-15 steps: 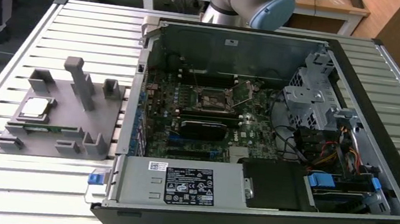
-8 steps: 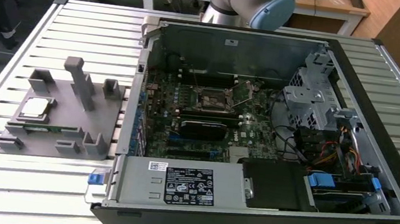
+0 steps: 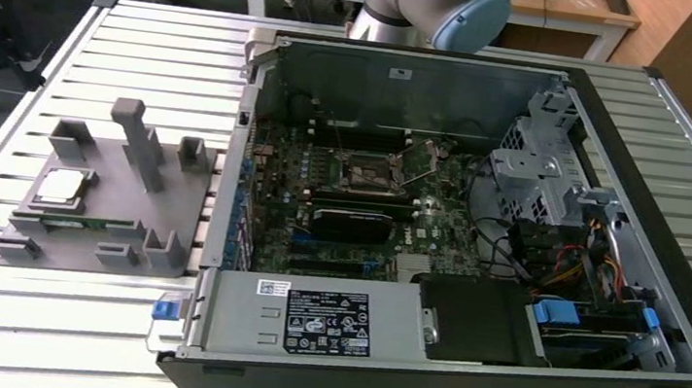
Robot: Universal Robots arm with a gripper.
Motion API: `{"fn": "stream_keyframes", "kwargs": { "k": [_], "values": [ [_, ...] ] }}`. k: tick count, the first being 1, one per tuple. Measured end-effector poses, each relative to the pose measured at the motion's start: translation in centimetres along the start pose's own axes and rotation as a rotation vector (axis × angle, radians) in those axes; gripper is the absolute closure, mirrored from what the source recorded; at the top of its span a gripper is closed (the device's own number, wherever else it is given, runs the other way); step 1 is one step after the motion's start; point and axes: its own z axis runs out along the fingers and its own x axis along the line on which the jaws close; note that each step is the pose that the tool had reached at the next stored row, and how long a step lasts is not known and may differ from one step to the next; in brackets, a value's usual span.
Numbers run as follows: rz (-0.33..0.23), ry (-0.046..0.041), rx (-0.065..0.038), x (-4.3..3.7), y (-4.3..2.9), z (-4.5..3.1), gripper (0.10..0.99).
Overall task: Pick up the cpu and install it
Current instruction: 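Reach for the cpu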
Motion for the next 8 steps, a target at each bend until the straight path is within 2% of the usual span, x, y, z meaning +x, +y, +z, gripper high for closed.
{"fn": "stream_keyframes", "kwargs": {
  "k": [3,8],
  "values": [
    [-0.048,0.0019,-0.001,0.01,-0.01,0.34,0.208],
    [-0.069,0.0015,-0.001,0.02,-0.20,1.01,0.208]
  ]
}}
